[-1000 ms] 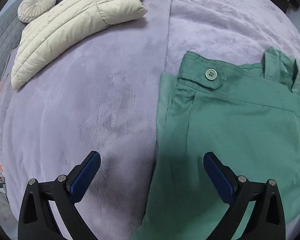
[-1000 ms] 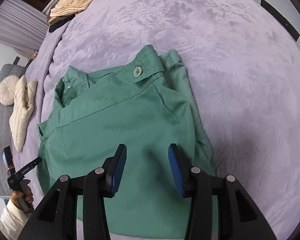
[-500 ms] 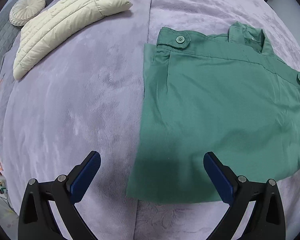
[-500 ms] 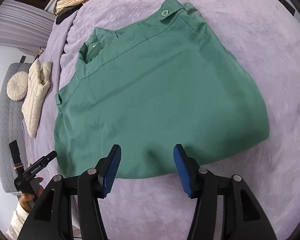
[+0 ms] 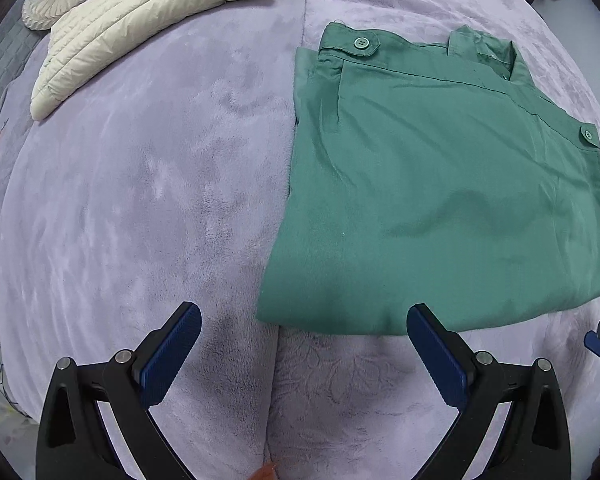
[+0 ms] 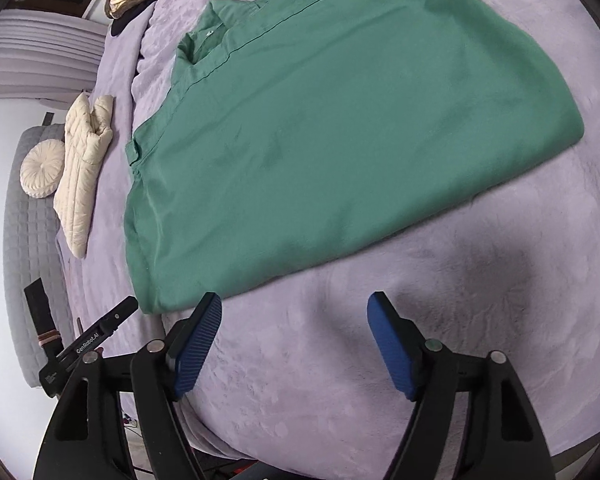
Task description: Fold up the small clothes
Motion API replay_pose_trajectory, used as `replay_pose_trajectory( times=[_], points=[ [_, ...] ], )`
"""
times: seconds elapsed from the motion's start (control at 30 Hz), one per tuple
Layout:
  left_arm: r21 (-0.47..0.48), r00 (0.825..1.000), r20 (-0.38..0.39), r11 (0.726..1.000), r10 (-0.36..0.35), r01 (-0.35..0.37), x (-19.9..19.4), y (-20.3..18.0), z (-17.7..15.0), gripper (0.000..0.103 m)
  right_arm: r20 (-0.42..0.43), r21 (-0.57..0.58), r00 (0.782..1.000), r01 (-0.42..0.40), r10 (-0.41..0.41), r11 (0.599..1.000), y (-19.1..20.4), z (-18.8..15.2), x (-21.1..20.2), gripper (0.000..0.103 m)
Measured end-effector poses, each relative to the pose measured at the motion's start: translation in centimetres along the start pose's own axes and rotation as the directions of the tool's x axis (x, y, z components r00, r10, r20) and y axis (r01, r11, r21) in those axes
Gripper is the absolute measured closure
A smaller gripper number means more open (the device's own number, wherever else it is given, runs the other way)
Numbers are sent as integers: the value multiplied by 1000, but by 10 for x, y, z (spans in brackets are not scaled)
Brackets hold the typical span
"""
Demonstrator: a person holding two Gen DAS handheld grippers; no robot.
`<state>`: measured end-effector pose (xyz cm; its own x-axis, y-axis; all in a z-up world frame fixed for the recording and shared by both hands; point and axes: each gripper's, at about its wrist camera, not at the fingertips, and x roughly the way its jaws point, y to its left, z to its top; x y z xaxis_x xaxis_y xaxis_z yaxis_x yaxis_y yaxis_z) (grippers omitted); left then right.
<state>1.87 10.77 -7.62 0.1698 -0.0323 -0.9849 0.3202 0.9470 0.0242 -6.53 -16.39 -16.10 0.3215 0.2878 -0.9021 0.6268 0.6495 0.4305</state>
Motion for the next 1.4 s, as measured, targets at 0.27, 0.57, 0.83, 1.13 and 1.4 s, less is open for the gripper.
replay_pose_trajectory(
  times=[0.27,0.57,0.83,1.13,1.4],
  points=[
    [25,999,-13,999,-43,43,-3,-5,-5,0,-35,-3,999,-23,23,1000,22,-18,18,19],
    [0,997,-57,999,-43,43,23,16,-2,0,-84,30,995,-51,53,998,34,-31,41,19],
    [-127,986,-32,979,-164,158,22,62,-4,0,-112,114,969,-208,220,972,57,-37,84,19],
    [-223,946,-29,924,-324,310,38,98,10,0,-22,240,912,-393,410,888,80,-21,138,19],
    [-259,842,-61,823,-536,506,59,84,27,0,34,320,874,-469,484,823,83,-8,147,93]
  ],
)
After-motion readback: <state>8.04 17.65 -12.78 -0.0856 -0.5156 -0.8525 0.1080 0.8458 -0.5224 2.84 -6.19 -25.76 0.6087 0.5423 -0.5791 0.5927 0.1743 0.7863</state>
